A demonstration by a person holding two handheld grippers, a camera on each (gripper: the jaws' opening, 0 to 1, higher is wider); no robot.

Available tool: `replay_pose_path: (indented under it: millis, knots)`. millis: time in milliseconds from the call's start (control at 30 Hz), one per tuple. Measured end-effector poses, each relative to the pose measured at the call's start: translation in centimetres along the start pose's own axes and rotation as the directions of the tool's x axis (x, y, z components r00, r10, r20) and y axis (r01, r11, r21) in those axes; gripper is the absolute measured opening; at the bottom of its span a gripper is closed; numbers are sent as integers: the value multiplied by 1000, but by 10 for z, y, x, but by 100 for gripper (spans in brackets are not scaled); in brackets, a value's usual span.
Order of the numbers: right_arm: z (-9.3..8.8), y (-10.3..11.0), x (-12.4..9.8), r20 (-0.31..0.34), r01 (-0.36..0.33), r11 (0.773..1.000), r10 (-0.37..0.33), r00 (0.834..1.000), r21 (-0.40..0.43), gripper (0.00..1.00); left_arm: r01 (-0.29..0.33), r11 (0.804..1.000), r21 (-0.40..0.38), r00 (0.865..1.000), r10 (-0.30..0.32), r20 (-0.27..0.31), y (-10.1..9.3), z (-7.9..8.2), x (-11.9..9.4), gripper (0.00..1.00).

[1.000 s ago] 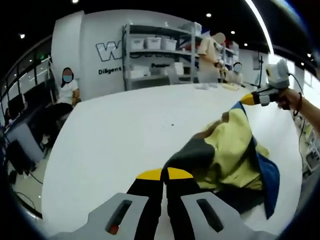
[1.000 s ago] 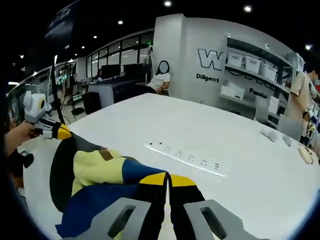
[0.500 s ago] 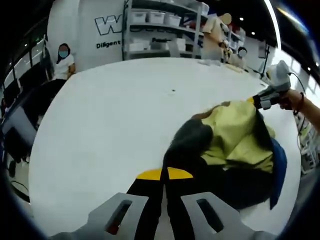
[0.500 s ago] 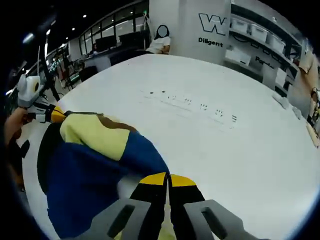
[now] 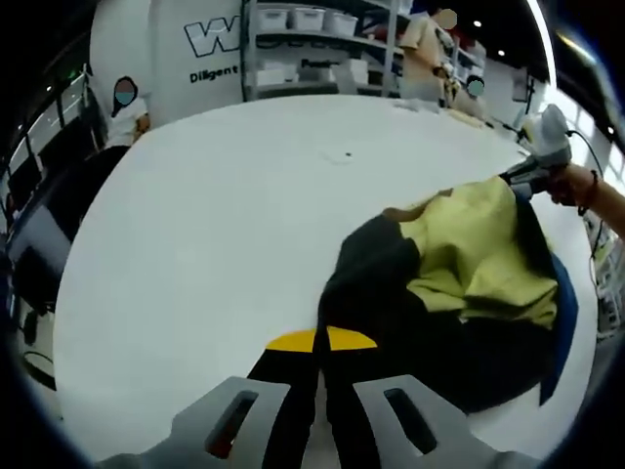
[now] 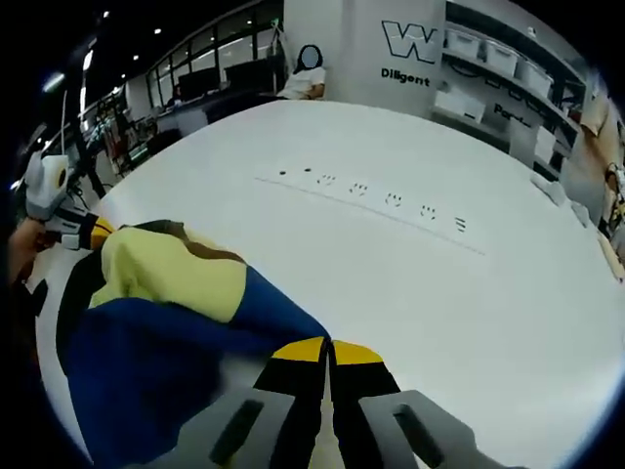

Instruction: Fold the garment on the visible template until the final outline fits inside the template.

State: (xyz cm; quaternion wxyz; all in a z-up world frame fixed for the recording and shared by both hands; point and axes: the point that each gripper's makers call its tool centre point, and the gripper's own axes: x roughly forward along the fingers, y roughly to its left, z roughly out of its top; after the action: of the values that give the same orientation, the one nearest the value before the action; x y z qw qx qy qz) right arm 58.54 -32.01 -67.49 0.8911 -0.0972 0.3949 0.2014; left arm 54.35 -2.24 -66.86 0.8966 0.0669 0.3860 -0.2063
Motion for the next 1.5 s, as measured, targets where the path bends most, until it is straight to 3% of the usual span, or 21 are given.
replay_pose_path:
  millis: [233,433,600,667,800,1067,1233,1500]
  knots:
    - [8,0,4,43,12,998,-15,999,61,0,-26,999,-20,1000,26,15,4,2,0,2]
    - [21,-2,-4,149,-23,972,-13,989,234,0,-71,997,-3,997,71,30,10,7,-9,21]
    - [28,-1,-20,183,-37,963,-13,983,266,24,-53,996,-69,996,58,66,5,13,-20,37]
    - [33,3,-26,206,-61,957,1,978,285,35,-26,994,-109,993,38,111,-1,21,-26,42]
    - [40,18,-39,235,-95,958,30,971,270,58,-19,995,-102,994,30,109,-10,23,-35,56]
    - [45,52,-61,249,-172,962,117,961,212,88,-7,996,-91,992,19,127,-26,26,-52,79]
    - [43,74,-74,239,-210,963,167,957,168,98,35,993,-109,990,-19,138,-41,25,-60,92]
    - [38,97,-88,235,-251,961,218,947,119,99,47,997,-59,991,-39,130,-59,18,-68,99]
